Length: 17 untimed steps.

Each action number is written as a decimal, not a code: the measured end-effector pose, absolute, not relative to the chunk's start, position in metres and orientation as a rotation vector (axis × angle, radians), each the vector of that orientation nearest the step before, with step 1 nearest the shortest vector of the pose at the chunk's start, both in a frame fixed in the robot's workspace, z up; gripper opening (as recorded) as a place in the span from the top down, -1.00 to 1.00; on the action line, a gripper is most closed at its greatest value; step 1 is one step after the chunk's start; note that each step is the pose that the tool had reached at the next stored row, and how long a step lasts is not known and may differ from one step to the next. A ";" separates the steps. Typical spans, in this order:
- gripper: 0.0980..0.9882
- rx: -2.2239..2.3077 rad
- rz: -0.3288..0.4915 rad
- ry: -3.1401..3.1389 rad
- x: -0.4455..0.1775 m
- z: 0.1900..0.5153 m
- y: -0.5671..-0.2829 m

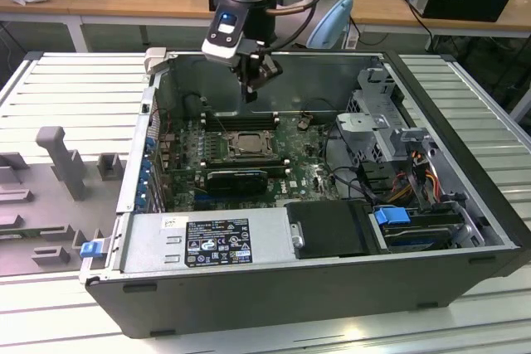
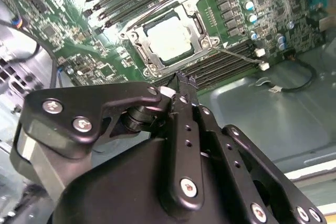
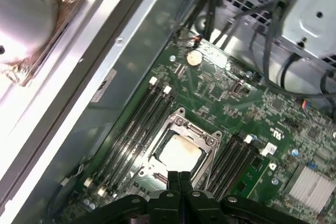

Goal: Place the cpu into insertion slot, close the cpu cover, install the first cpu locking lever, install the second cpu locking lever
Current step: 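Install the first cpu locking lever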

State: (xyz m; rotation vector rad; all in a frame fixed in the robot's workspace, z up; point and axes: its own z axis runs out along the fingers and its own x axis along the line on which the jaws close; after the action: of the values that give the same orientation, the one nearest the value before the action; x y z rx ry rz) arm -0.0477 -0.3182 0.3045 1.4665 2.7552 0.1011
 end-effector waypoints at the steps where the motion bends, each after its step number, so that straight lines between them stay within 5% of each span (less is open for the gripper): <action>1: 0.98 1.422 0.101 2.780 -0.048 0.304 -0.318; 17: 0.98 0.747 0.105 3.047 -0.048 0.297 -0.318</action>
State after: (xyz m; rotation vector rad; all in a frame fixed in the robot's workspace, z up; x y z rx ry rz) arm -0.0477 -0.3182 0.2974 0.7467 3.0474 0.1051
